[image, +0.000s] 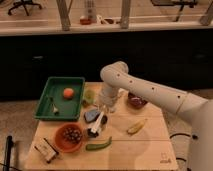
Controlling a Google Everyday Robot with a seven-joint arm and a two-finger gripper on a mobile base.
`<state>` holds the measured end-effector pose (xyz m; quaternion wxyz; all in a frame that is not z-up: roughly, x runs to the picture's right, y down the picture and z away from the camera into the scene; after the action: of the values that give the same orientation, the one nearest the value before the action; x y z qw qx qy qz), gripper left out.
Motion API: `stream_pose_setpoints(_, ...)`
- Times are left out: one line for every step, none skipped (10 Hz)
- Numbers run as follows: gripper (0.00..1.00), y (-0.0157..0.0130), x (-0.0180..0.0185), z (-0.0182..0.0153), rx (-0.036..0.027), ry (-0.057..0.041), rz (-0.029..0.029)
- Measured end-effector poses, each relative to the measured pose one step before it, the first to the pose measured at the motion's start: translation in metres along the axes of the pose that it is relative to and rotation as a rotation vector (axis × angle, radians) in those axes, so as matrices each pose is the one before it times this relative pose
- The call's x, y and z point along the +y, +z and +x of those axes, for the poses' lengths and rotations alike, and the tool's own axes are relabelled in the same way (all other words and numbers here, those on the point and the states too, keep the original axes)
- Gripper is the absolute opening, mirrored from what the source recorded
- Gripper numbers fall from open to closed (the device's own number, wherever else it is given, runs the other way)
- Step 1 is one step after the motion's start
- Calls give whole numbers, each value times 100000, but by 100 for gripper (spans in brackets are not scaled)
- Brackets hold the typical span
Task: Place brush in metal cup
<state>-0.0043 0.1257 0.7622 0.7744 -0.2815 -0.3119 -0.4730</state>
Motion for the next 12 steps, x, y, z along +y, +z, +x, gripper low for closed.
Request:
stream_pose_setpoints(0, 230, -47, 122, -319, 122, -540)
stream_pose_setpoints(0, 246, 59, 133, -477, 290, -527)
stream_pose_setpoints(0, 193, 24, 150, -530, 330, -485)
stream_pose_setpoints(1, 227, 19, 143, -692, 362, -534)
stream_pose_setpoints(7, 116, -42, 95, -585, 225, -382)
stream_pose_setpoints(18, 167, -81, 105, -715, 229, -450)
stream_pose_setpoints(26, 37, 3, 87, -361, 204, -226)
stream_pose_setpoints(35, -22, 55, 154, -276, 382, -40)
stream_pose_setpoints(47, -32, 106, 152, -252, 293, -261)
stream_pose_setpoints(58, 2, -3, 71, -294, 22, -116)
stream_pose_setpoints(68, 13, -89, 10, -276, -195, -89)
stream_pose_setpoints(75, 22, -83, 11, -238, -150, 0)
